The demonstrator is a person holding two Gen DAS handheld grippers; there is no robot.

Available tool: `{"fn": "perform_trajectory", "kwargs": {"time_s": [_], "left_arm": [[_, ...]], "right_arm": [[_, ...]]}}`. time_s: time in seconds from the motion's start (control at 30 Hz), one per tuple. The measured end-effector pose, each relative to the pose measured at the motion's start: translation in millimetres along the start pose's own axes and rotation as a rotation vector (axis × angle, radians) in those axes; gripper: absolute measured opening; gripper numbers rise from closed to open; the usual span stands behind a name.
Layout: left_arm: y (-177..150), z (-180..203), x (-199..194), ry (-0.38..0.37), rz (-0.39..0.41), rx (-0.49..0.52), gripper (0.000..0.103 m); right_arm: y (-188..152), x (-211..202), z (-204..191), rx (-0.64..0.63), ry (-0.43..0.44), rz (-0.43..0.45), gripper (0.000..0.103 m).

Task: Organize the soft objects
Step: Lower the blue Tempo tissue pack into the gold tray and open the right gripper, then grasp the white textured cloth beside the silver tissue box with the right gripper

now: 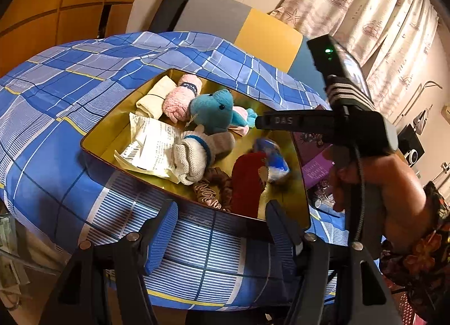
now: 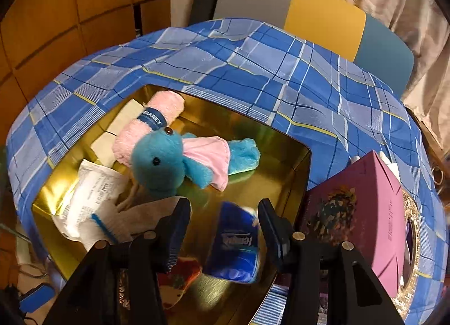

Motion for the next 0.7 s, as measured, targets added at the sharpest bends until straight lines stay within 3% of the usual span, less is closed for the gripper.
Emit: {"fn": "perform_trajectory", "kwargs": {"time_s": [0.23, 0.47, 0.57, 0.7], "left_arm": [[-4, 1, 2, -0.004, -0.012, -0.004, 0.066], [-13, 9, 6, -0.026, -0.033, 0.01, 0.065], [-20, 12, 9, -0.028, -0.05, 0.01, 0.065], [-28, 20, 13, -0.04, -0.075, 0.01, 0.065]], "right_arm": [[-3, -10, -2, 0.021, 0.032, 0.0, 0.052], [1, -71, 8, 0.083, 0.112, 0.1, 0.055], [4, -104, 31, 0.121, 0.114, 0.161, 0.056], [8, -147, 87, 0.177, 0.05, 0.249, 0.059]]}}
Point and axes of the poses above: each gripper's, at about its wrist camera, not at the fingertips, and x roughly the way its jaws point, z to its right, y to its top, the point moved 9 cm from there along x, roughly the way its jaws point, and after that the axes turned 14 degrees about z, right-handed, at the moved point
